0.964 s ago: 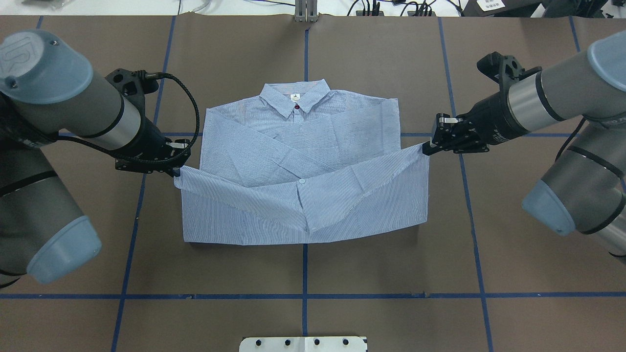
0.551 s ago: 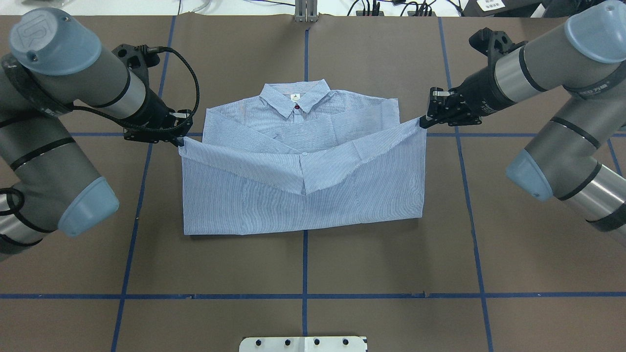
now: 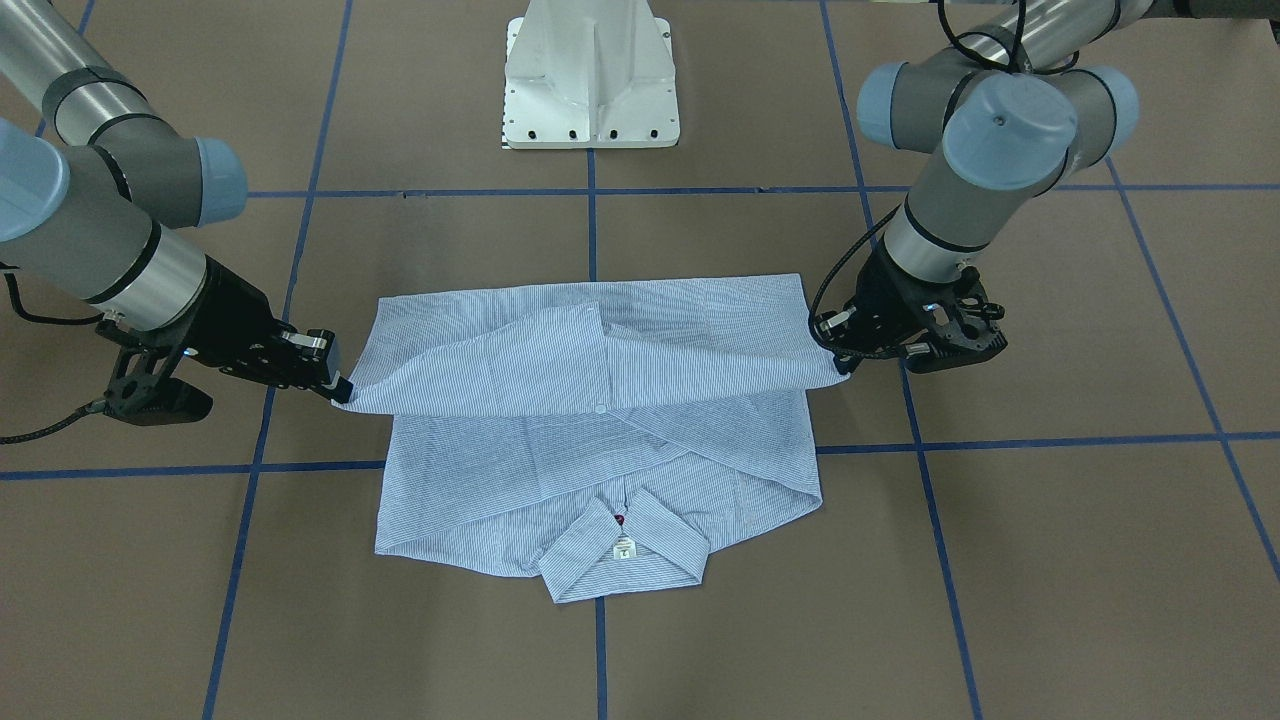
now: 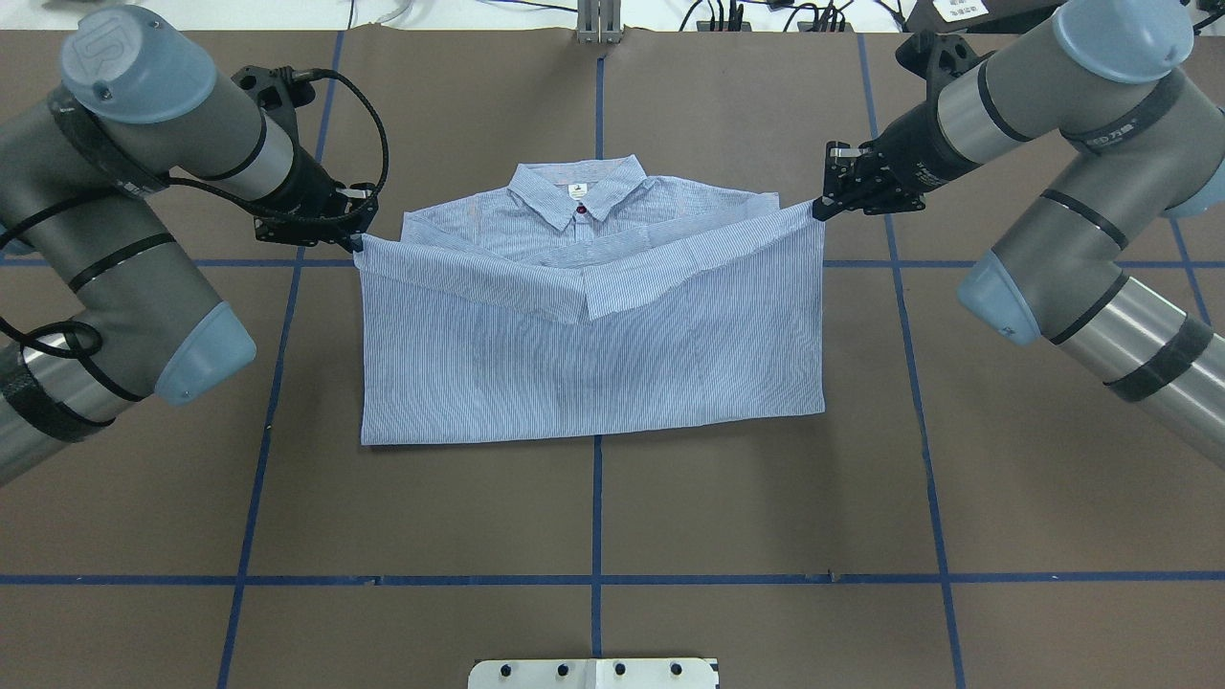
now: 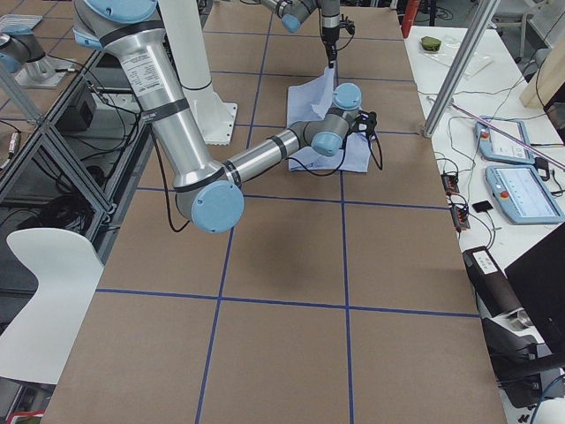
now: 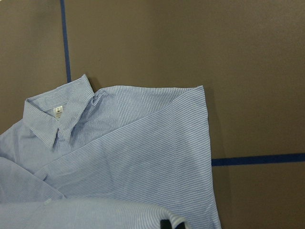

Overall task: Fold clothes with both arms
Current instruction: 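Carry the hem with both grippers up over the shirt toward the collar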

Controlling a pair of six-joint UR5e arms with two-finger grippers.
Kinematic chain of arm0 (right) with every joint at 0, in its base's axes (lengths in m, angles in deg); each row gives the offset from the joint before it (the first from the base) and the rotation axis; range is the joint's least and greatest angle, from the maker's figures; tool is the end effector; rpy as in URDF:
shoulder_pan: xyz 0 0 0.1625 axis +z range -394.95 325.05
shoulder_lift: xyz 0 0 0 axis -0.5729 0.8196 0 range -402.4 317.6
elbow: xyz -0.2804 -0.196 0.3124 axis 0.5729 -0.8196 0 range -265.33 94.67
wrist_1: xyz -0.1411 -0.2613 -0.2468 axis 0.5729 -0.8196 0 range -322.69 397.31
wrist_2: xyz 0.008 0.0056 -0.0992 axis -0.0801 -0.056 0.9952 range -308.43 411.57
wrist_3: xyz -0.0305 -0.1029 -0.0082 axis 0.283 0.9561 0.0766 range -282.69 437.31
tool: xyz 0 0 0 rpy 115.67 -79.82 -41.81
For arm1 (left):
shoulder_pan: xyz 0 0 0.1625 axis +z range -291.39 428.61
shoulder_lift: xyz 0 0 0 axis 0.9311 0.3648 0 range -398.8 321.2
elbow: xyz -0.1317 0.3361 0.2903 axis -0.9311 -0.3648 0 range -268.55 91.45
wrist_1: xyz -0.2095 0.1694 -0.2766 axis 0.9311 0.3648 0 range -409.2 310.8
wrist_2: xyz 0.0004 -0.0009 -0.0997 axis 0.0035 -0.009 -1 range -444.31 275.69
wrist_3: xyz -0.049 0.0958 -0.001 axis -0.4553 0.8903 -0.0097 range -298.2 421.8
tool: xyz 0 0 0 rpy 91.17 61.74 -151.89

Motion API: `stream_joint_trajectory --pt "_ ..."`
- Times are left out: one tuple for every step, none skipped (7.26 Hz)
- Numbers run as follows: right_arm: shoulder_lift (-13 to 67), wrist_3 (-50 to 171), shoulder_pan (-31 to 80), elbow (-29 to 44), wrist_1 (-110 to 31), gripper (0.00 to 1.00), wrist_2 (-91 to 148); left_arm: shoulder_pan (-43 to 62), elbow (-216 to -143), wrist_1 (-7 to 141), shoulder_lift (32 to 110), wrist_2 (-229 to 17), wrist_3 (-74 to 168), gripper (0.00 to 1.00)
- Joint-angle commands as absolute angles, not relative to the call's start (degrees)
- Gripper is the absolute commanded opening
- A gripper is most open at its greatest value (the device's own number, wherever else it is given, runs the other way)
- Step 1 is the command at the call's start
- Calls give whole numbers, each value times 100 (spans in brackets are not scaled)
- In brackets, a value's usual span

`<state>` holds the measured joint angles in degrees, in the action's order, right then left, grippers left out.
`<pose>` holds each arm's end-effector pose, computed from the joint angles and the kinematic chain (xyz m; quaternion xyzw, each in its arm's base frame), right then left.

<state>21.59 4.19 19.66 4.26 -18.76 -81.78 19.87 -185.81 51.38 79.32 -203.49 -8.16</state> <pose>-0.3268 -0.5626 0.3761 0.0091 -0.5617 0.0874 0.8227 0.3684 -0.5424 0.3549 0.0220 0.4428 -0.1256 0.8875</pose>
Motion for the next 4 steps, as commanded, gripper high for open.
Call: stream_joint_trajectory --pt "1869 437 1972 12 -1876 0 -8088 1886 -18174 5590 7941 -20349 -816 0" --pt "1677 437 1972 -233 -1876 0 -8079 1825 -18033 5731 7950 -20349 -807 0" --pt "1518 437 1972 -427 -1867 0 -8061 1807 -17953 5741 8002 -20349 -807 0" --pt "1334 445 1963 -664 -1867 0 -7948 1807 -17856 5741 8037 -20349 -816 0"
